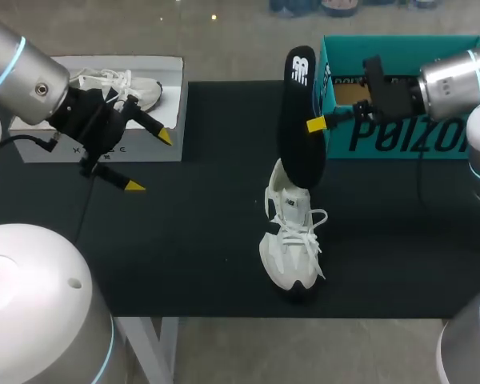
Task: Take the shoe out of the shoebox, open the shoe tongue, remove and reinsert the insole, then place the shoe into the shoebox
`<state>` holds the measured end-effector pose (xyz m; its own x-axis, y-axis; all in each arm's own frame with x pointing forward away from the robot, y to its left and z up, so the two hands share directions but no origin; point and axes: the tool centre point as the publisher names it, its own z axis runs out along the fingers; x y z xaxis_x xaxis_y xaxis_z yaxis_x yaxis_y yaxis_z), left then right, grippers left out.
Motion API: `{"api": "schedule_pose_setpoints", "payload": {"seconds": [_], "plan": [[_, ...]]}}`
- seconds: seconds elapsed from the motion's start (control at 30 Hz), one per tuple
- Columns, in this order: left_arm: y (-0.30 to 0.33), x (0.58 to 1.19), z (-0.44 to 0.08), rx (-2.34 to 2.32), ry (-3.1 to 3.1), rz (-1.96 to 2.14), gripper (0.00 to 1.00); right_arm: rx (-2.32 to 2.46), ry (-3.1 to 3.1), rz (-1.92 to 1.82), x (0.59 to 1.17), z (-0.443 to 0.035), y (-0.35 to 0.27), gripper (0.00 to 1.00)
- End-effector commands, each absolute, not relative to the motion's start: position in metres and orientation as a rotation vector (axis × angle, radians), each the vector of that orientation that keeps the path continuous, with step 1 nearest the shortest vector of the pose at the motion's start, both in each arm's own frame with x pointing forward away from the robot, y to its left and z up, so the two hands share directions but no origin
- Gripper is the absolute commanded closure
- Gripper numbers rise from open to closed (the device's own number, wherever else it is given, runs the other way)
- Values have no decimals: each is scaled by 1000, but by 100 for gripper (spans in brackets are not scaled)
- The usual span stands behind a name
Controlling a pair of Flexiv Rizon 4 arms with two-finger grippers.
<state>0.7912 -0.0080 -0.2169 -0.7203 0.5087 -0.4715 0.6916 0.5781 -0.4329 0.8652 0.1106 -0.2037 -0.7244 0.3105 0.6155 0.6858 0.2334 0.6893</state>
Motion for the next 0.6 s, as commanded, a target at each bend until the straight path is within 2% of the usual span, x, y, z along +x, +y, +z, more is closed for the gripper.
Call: {"api": "schedule_pose_setpoints", "payload": {"seconds": [0.03,0.6], "plan": [[-8,791,-217,985,2519,-872,0,-908,-2149,-1531,881,-206,113,100],[-8,791,-217,985,2519,-872,0,-871,-2208,-1552,916,-251,119,100]]}}
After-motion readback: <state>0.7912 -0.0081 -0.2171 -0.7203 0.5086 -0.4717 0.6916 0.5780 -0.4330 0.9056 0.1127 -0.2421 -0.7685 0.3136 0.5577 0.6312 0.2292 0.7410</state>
